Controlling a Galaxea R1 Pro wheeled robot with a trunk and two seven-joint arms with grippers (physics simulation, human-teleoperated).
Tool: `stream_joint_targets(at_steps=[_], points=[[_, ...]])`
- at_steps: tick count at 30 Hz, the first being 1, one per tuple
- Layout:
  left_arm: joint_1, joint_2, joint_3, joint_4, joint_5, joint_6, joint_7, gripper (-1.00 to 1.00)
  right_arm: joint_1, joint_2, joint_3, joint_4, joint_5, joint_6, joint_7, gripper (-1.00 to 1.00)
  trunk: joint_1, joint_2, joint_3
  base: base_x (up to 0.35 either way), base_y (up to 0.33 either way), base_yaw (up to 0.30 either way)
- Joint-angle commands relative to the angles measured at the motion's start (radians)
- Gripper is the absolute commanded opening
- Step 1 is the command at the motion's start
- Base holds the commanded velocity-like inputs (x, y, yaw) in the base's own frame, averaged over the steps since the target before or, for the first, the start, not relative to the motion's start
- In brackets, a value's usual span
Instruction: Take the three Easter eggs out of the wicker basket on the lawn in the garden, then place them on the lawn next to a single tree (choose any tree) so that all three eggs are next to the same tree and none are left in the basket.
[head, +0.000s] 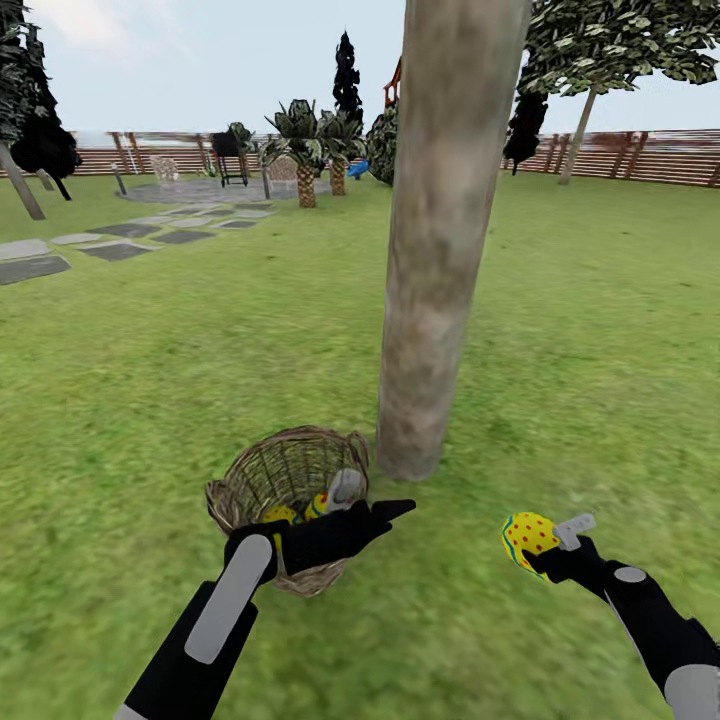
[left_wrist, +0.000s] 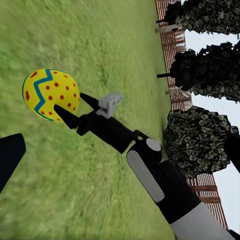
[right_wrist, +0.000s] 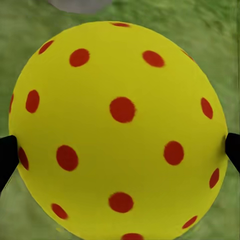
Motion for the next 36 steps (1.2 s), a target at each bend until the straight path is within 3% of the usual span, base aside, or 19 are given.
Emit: stream_joint_targets(at_steps=[1,7,10,13,19,24,32,36], points=[[0.0,0.0,0.0,0.0,-0.006,0.004,-0.007,1.0,0.0,0.003,-0.005,0.009,0.006,-0.038,0.002,-1.0,0.0,0.0,-0.001,0.0,-0.011,0.005],[0.001,-0.001,-0.001,-0.001,-0.006,0.006,-0.008,1.0,0.0,0.035,-0.004,0.043,0.007,-0.082,-0.01,-1.0,0.0,0.0,-0.007,0.0,-0.157,0.15],[0.001,0.0,-0.001,-0.001,0.039,0.007,-0.008,1.0,0.0,0.041,-0.006,0.038,0.007,-0.082,-0.019,-1.0,0.0,0.0,-0.01,0.0,-0.293,0.212],[0.001,0.001,-0.002,-0.001,0.054,0.006,-0.008,1.0,0.0,0.046,-0.004,0.044,0.007,-0.084,-0.103,-1.0,0.0,0.0,-0.012,0.024,-0.295,0.256],[0.001,0.0,-0.003,-0.001,0.055,0.007,-0.008,1.0,0.0,0.059,-0.003,0.064,0.008,-0.085,-0.132,-1.0,0.0,0.0,-0.012,0.113,-0.293,0.281],[0.001,-0.001,-0.003,-0.001,0.054,0.006,-0.008,1.0,0.0,0.108,-0.003,0.089,0.014,-0.085,-0.275,-1.0,0.0,0.0,-0.012,0.141,-0.293,0.284],[0.001,-0.001,-0.004,-0.001,0.055,0.005,-0.008,1.0,0.0,0.113,-0.001,0.196,0.046,-0.164,-0.284,-1.0,0.0,0.0,-0.012,0.076,-0.163,0.048],[0.002,-0.001,-0.004,-0.001,0.055,0.004,-0.009,1.0,0.0,0.14,-0.001,0.204,0.054,-0.182,-0.284,-1.0,0.0,0.0,-0.012,0.001,-0.002,0.0]])
